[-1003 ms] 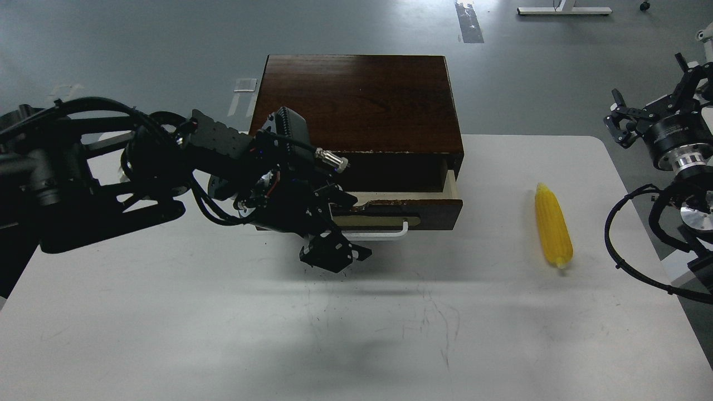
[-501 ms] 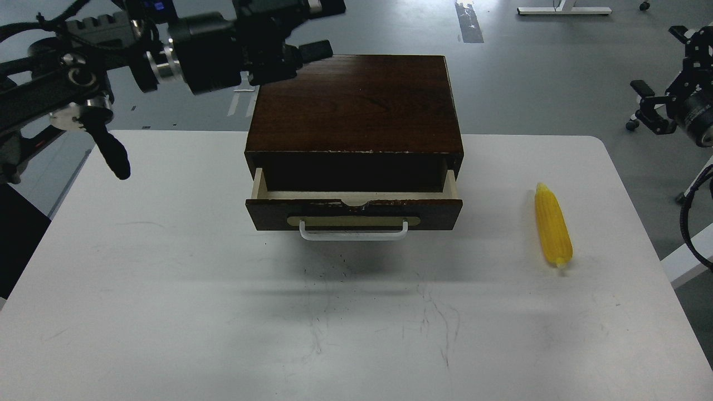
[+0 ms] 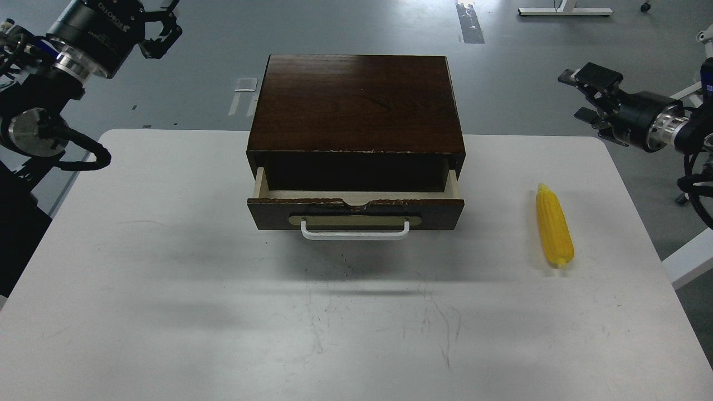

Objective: Put corn in drawer with both arms
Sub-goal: 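Release the handle and lift the left gripper back to rest, then reach the right gripper down to the yellow corn cob, then grasp the corn cob with the right gripper and lift it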

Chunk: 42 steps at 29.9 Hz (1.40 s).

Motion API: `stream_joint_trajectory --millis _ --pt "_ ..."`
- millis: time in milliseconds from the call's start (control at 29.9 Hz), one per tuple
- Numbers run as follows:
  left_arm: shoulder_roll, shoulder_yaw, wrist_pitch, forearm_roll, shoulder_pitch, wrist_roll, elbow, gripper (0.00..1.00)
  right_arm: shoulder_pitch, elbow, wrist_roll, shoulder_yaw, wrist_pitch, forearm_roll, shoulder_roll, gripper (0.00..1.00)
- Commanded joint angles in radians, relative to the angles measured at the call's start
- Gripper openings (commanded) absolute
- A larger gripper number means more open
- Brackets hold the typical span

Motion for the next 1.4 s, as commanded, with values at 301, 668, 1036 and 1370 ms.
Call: stream_joint_trajectory --millis 301,668,1036,1370 --pt "-0.029 -0.143 0.0 -0.132 0.137 0.117 0.128 0.99 0.03 -0.001 -0.131 -0.233 -0.053 -0.14 0.043 1.0" --pt "-0.033 -0.081 0.0 -0.098 0.159 0.158 0.294 0.99 -0.021 0.001 -0.148 -0.317 -0.062 -0.142 0.084 1.0" --pt "-0.026 -0.075 0.0 -0.091 0.159 0.16 0.303 0.99 -0.14 -0.004 -0.133 -0.342 -0.183 -0.143 0.122 0.83" --pt "-0.031 -0.075 0.0 -0.048 0.157 0.166 0.302 0.99 -0.136 0.039 -0.101 -0.343 -0.191 -0.145 0.122 0.16"
